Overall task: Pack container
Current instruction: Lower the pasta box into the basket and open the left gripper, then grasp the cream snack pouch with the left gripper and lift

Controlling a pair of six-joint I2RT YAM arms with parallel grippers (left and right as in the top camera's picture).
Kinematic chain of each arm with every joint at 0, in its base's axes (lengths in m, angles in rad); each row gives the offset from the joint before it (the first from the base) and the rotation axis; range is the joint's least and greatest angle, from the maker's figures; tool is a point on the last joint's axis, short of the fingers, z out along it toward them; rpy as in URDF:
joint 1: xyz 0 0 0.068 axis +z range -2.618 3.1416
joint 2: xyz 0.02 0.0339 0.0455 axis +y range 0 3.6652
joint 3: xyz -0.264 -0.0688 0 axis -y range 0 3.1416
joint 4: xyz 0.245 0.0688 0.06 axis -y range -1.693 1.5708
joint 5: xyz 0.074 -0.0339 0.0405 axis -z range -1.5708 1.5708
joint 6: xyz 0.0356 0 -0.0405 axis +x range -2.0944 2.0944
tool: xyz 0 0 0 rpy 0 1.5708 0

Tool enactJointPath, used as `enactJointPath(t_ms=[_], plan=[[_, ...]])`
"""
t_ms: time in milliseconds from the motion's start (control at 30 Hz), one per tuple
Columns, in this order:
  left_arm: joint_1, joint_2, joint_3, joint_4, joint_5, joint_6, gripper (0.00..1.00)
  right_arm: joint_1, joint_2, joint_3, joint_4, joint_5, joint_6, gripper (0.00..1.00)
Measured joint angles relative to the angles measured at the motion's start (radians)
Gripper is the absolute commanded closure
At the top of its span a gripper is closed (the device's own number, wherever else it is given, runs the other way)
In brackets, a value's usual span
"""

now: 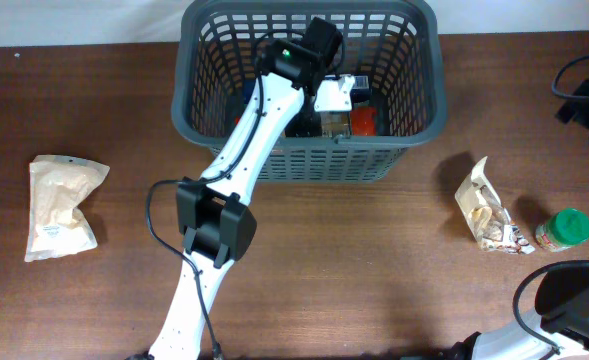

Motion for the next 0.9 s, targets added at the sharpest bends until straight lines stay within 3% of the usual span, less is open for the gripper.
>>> enactJointPath(t_ms=[167,333,467,600,733,900], plan=[[0.009,-0.108,0.057,-0.001,0.005,-0.146,0.01,0.000,0.000,0.000,0.000,0.000,-0.001,0.01],[0.078,-0.355,0.130,0.004,0.064,-0.291,0.01,0.000,0.000,0.000,0.000,0.000,0.000,0.01],[0.280,-0.573,0.173,0.003,0.138,-0.391,0.01,0.000,0.000,0.000,0.000,0.000,0.000,0.01],[0.529,-0.673,0.193,-0.024,0.163,-0.462,0.01,0.000,0.000,0.000,0.000,0.000,0.000,0.01],[0.724,-0.666,0.148,-0.113,0.182,-0.531,0.01,0.000,0.000,0.000,0.000,0.000,0.000,0.01],[0.905,-0.562,-0.051,-0.216,0.190,-0.586,0.01,0.000,0.000,0.000,0.000,0.000,0.000,0.01]])
